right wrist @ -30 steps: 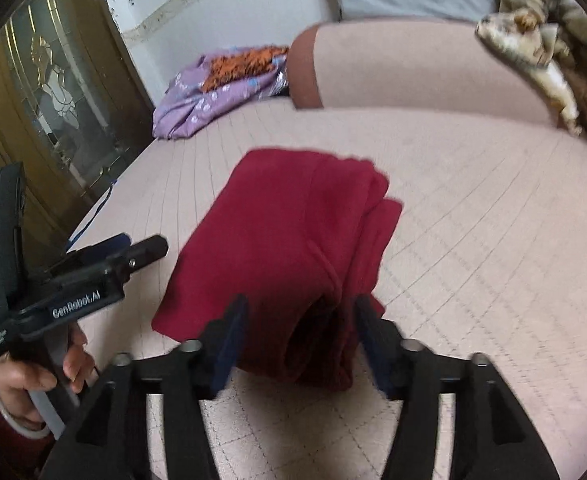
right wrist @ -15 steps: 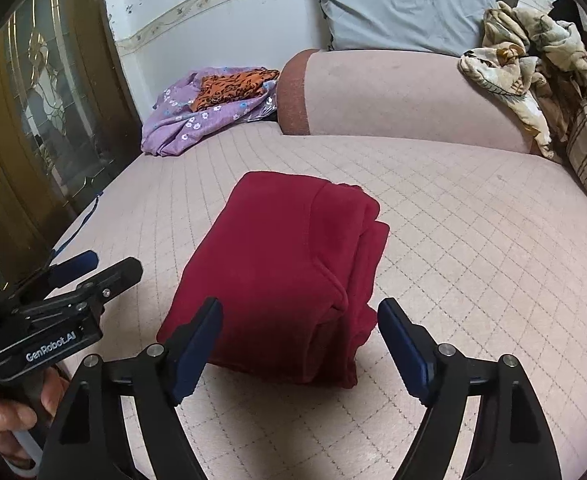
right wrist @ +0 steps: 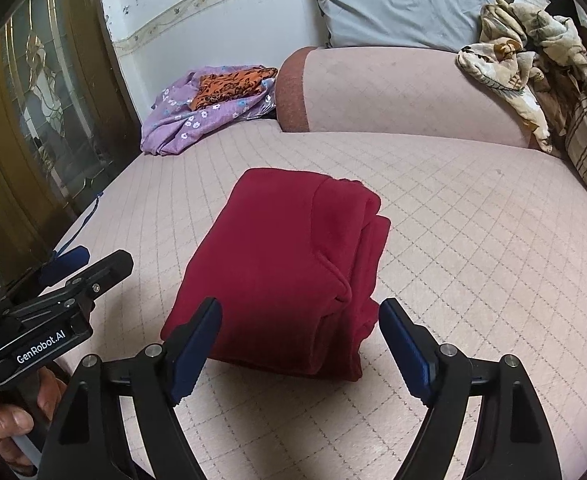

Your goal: Fold small clothes

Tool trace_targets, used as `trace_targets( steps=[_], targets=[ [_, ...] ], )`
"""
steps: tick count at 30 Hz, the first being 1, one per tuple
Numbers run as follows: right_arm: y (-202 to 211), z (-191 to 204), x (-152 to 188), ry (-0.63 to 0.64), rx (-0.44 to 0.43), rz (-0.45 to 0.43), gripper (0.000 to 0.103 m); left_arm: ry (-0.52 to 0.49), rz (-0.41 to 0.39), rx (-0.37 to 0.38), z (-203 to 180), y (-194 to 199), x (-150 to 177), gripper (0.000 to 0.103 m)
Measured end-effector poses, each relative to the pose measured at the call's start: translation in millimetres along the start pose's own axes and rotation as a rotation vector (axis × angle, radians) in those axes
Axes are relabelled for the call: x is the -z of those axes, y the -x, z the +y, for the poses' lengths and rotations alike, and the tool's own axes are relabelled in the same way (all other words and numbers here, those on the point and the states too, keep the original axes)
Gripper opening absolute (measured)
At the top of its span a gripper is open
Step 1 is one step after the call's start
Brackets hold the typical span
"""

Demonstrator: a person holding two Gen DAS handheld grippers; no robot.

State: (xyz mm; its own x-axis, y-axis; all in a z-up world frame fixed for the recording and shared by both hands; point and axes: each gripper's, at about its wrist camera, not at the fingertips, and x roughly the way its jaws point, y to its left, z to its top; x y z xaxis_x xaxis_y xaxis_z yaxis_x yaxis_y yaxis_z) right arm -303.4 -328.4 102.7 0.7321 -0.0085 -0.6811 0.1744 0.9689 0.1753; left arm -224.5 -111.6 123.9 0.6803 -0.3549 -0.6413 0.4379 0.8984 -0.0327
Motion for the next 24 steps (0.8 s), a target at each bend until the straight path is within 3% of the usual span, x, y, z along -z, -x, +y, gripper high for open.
trace_targets(
  steps=[24],
  targets=[
    [-13, 6, -1, 0.005, -0.011, 0.030, 0.082, -0.004, 0.015, -0.017, 1, -9, 2, 0.077]
  ],
)
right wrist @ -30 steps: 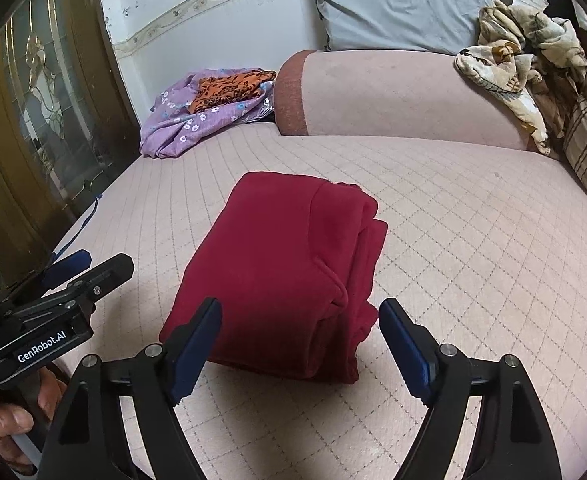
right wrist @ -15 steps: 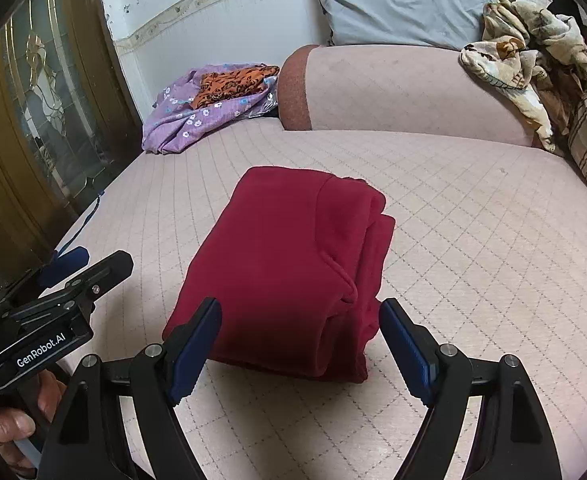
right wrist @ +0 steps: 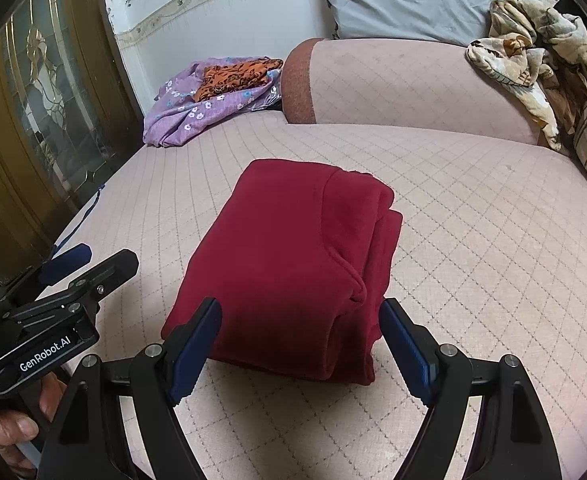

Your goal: Fold small clothes

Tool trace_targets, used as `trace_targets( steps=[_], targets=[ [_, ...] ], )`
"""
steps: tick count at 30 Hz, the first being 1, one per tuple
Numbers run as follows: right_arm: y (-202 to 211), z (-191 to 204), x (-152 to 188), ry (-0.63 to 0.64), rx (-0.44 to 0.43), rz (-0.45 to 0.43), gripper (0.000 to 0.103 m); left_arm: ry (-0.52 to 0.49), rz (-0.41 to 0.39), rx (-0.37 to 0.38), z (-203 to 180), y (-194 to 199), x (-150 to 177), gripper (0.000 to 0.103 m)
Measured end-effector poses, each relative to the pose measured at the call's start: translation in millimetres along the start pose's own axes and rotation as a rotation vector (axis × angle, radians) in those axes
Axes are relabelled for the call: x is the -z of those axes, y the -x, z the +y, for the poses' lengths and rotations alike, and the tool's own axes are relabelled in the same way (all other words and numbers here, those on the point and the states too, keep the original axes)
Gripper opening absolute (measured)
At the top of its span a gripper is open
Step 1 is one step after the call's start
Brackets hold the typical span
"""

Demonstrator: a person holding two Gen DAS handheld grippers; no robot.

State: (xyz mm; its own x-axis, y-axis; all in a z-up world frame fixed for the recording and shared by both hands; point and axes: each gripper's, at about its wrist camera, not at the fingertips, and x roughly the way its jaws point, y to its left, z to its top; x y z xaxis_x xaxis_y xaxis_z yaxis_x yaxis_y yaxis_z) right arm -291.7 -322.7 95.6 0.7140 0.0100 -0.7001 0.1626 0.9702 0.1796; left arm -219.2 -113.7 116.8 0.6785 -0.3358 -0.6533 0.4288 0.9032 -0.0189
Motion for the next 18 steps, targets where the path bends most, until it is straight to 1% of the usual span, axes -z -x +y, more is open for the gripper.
trace_targets(
  steps=[18],
  targets=[
    [-13, -1, 1, -0.005, -0.012, 0.026, 0.082, 0.007, 0.027, -0.003, 6, -12, 1, 0.077]
  ],
)
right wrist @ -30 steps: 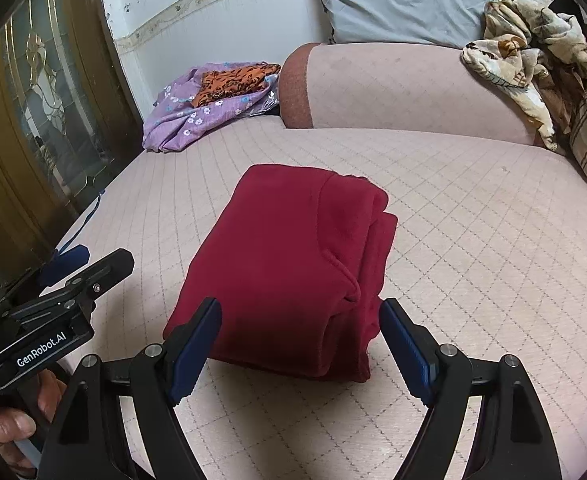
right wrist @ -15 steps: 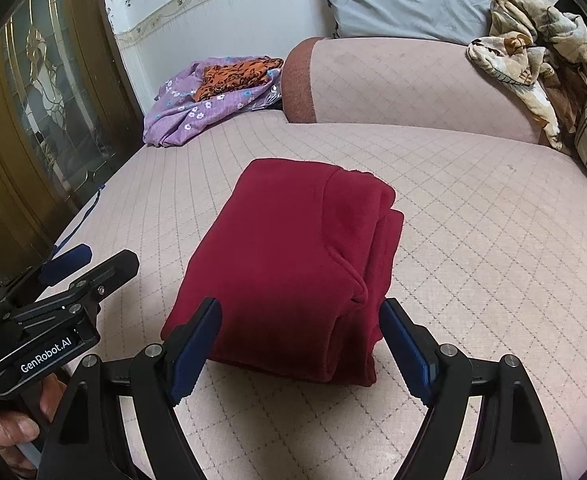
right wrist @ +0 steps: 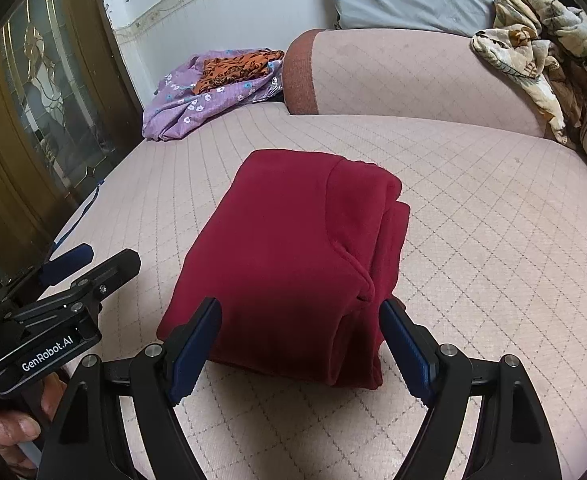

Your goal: Fold small clothes

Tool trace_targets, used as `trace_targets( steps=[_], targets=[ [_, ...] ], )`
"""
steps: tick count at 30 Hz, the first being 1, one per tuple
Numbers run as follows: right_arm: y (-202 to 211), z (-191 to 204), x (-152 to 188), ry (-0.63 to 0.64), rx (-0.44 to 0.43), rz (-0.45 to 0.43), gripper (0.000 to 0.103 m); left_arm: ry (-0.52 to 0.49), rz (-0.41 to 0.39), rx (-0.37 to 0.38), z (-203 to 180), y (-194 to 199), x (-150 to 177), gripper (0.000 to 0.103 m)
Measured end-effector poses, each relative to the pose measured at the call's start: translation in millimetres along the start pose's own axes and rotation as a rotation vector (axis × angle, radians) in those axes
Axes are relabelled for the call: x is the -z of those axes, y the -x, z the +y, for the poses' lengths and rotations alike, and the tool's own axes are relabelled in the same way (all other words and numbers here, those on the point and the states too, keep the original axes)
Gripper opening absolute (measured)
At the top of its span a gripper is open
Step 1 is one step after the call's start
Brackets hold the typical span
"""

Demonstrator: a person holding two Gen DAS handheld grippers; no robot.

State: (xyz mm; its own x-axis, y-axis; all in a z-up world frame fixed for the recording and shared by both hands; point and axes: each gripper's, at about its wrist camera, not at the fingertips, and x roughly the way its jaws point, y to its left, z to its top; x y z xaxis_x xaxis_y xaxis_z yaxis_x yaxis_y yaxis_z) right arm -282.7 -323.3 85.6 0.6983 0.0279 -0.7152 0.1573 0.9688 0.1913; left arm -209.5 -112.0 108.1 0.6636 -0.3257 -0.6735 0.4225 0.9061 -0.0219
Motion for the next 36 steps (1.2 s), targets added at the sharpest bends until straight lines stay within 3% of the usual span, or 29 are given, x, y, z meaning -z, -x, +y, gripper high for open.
trace_targets(
  steps=[36],
  targets=[
    [-15, 1, 2, -0.002, -0.013, 0.040, 0.082, -0.004, 0.019, -0.010, 2, -9, 2, 0.077]
  ],
)
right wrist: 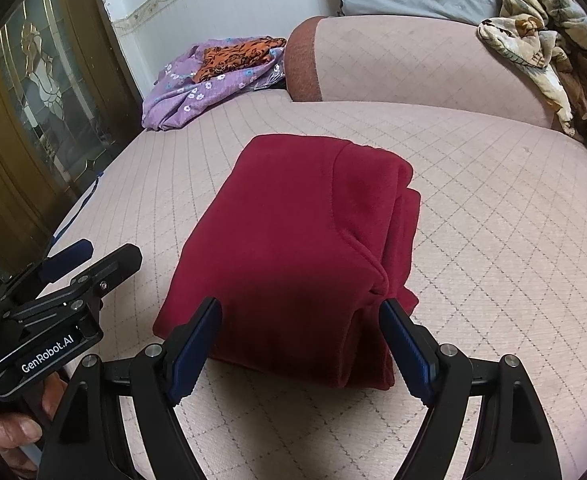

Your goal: Fold small clothes

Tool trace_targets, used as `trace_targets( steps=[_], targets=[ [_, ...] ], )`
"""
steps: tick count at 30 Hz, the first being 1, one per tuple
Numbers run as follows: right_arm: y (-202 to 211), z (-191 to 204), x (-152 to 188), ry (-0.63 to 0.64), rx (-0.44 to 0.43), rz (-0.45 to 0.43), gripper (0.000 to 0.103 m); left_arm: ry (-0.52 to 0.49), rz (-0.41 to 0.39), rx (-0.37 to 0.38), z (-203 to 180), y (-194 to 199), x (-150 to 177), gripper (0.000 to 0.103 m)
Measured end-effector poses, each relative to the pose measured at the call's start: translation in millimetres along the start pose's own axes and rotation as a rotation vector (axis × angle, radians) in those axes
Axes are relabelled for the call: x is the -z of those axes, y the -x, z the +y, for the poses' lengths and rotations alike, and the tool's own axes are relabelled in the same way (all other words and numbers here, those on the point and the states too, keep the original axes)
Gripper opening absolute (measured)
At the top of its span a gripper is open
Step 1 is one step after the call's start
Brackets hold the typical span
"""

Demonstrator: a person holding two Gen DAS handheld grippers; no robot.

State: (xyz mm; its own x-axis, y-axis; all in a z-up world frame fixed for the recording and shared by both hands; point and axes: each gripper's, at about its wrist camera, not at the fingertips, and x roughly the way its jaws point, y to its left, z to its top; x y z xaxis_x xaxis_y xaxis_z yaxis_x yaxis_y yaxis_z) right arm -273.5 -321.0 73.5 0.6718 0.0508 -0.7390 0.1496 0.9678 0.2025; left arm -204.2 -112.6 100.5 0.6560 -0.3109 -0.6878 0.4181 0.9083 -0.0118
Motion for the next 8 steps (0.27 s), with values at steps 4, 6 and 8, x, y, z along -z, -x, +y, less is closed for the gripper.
trace_targets(
  steps=[4, 6, 8],
  targets=[
    [-3, 1, 0, 0.003, 0.001, 0.005, 0.082, 0.011, 0.000, 0.013, 4, -2, 2, 0.077],
    [-4, 2, 1, 0.006, 0.001, 0.011, 0.082, 0.011, -0.023, 0.021, 8, -2, 2, 0.077],
    [-5, 0, 2, 0.003, 0.001, 0.011, 0.082, 0.010, -0.016, 0.011, 17, -6, -1, 0.077]
  ],
)
